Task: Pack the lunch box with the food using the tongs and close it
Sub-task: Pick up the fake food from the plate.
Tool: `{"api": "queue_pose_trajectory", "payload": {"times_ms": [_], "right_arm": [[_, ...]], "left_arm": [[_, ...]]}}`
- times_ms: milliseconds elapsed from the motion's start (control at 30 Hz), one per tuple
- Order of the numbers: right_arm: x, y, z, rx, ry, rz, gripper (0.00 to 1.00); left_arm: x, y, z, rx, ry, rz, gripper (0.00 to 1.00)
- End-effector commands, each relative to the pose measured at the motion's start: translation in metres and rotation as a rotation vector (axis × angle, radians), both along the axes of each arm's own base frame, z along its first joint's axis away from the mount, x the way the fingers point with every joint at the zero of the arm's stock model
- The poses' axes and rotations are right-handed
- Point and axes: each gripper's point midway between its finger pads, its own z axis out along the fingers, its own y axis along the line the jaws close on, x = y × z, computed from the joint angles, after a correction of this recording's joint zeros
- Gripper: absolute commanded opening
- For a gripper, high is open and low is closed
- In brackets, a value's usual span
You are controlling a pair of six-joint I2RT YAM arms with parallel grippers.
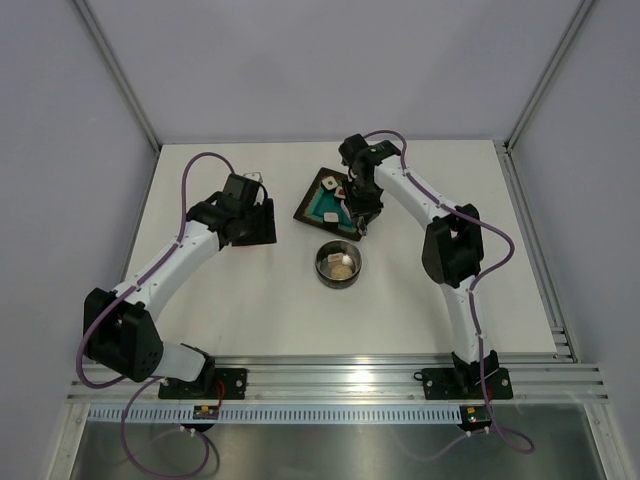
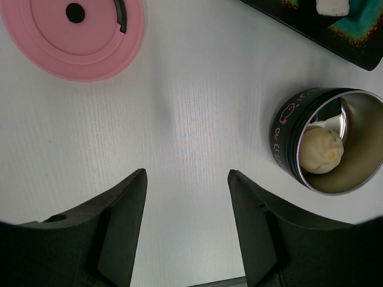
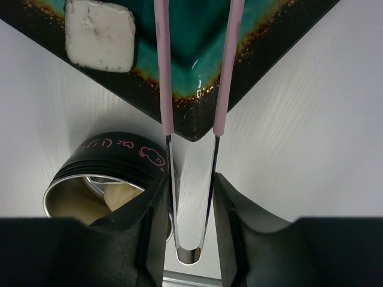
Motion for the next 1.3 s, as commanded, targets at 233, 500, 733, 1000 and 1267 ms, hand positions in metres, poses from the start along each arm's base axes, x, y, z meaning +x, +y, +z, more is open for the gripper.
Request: {"api": "queue_pose_trajectory", "payload": {"times_ms": [233, 500, 733, 1000, 1267], "right_arm": [[0.017, 0.01, -0.003, -0.065, -0.068, 0.03, 0.39], [0.028, 0.016, -0.01, -0.073, -0.087, 0.031, 0.4], [0.036, 0.021, -0.011, -0.061, -0.099, 0.031, 0.41], [0.043, 0.021, -0.015, -0.071, -0.112, 0.026, 0.43], [0.048, 0.022, -0.021, -0.078, -0.122, 0.031, 0.46]], "left_arm": [[0.008, 0.004, 0.009, 0.013, -0.043, 0.006, 0.61], [0.009, 0.005, 0.011, 0.019, -0.047, 0.01, 0.61], [0.009, 0.006, 0.01, 0.022, -0.044, 0.014, 0.61], [0.009, 0.007, 0.008, 0.031, -0.043, 0.018, 0.61], [0.01, 0.007, 0.008, 0.031, -0.041, 0.02, 0.61]]}}
